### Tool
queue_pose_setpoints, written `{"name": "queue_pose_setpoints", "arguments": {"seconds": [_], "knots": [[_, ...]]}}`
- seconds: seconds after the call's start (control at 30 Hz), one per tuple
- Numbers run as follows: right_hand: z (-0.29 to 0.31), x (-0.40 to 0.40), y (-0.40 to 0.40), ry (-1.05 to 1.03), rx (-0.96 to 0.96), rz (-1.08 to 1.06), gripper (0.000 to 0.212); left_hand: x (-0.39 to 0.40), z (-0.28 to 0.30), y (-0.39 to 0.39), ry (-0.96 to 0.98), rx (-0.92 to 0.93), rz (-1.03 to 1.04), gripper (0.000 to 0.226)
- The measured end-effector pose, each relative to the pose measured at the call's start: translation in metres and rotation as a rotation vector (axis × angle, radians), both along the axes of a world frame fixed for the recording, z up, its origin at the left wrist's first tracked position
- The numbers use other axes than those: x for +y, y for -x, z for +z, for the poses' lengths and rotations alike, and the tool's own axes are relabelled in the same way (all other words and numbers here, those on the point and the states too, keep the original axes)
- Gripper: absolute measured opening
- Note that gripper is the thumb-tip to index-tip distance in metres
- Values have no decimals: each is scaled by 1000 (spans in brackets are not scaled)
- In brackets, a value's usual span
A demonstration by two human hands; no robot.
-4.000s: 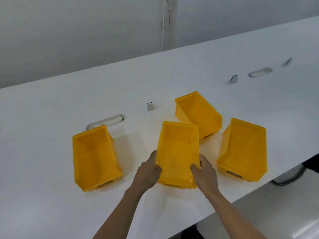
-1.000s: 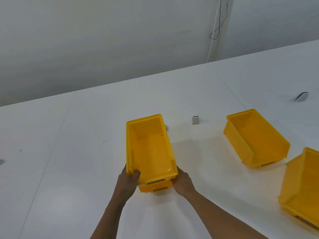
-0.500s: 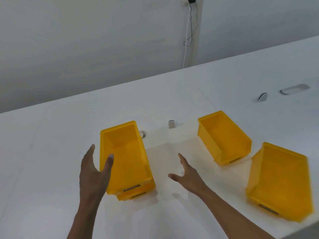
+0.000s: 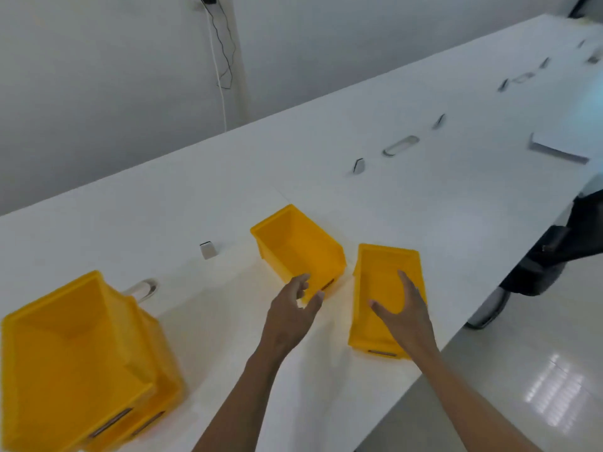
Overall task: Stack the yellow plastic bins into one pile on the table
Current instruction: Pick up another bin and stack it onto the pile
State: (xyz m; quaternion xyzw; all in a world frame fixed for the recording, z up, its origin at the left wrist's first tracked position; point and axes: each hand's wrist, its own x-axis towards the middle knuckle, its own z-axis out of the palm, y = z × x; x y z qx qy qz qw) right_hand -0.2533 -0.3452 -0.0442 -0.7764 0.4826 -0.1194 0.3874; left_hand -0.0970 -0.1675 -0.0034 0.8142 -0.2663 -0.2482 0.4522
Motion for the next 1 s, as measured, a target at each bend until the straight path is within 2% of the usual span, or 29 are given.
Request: {"name": "queue_pose_setpoints", "arguments": {"seconds": [0.1,0.2,0.23,0.33,0.37,0.43,0.7,0.83,1.0], "knots": [[-15,-20,24,-9,82,-122,98,-47,-31,25,-144,94,-136,71],[-31,-33,39,-193,112,-228,100,-73,-56,41,-287,163,-229,81],[-34,-35,43,-258,111,-238,92,-78,-62,44,-310,170,-251,77],[-40,-36,48,-299,76,-188,33,-89,-72,49,-323,122,-270,49],[-40,-37,49,-271,67,-181,26,-92,-72,49,-323,96,-262,41],[-35,-37,50,-237,42,-182,24,-96,-68,48,-309,59,-266,36],[28,-40,31,0,-76,-117,21,-93,-11,24,-92,-88,-224,41],[68,-25,-6,41,-132,8,27,-55,21,2,-6,-226,-80,42],[108,14,-64,-24,-227,228,25,20,57,-24,81,-261,79,55]]}}
